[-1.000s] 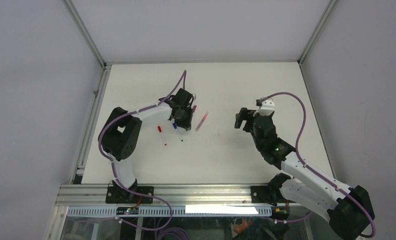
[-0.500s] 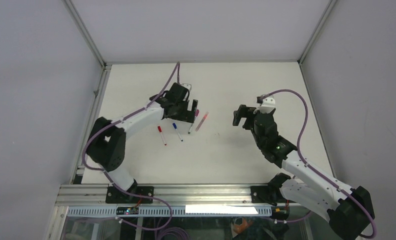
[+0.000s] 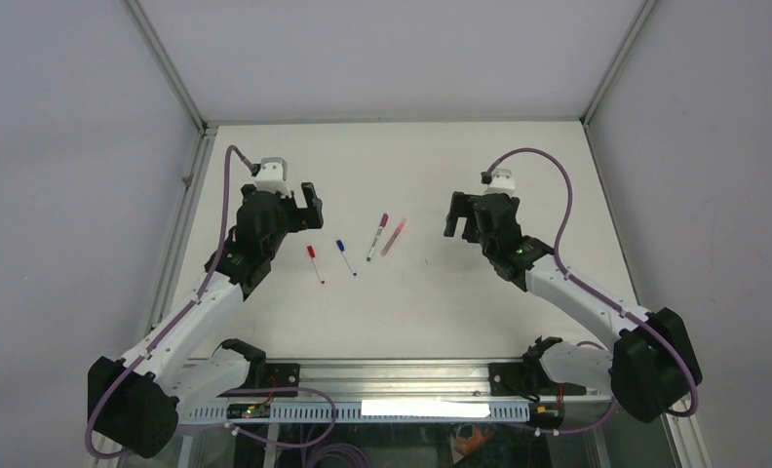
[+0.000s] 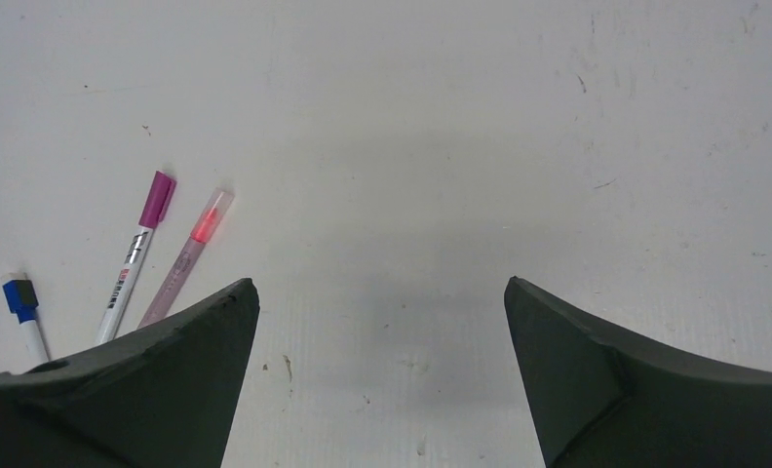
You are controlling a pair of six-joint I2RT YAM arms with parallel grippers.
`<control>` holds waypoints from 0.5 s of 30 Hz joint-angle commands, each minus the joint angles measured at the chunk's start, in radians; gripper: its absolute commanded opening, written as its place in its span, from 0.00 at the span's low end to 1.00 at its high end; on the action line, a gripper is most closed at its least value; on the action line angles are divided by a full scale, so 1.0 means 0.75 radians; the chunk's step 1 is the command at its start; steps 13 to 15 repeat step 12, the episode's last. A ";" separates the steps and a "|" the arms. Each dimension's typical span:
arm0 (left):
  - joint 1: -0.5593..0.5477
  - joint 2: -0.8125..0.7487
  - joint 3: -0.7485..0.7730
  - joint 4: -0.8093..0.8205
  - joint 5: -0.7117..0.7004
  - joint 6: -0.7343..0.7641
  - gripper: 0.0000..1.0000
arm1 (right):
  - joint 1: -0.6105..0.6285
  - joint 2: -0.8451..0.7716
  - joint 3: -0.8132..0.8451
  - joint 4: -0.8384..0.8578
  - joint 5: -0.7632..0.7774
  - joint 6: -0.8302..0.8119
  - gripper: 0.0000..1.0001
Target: Insert the pens into the pen caps
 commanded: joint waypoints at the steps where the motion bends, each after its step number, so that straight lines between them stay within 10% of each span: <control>1: -0.002 -0.003 -0.016 0.122 -0.001 0.034 0.99 | -0.012 0.050 0.084 0.026 -0.087 0.021 0.99; 15: -0.002 0.007 0.004 0.104 0.005 0.034 0.99 | -0.016 0.100 0.109 0.074 -0.063 0.025 0.99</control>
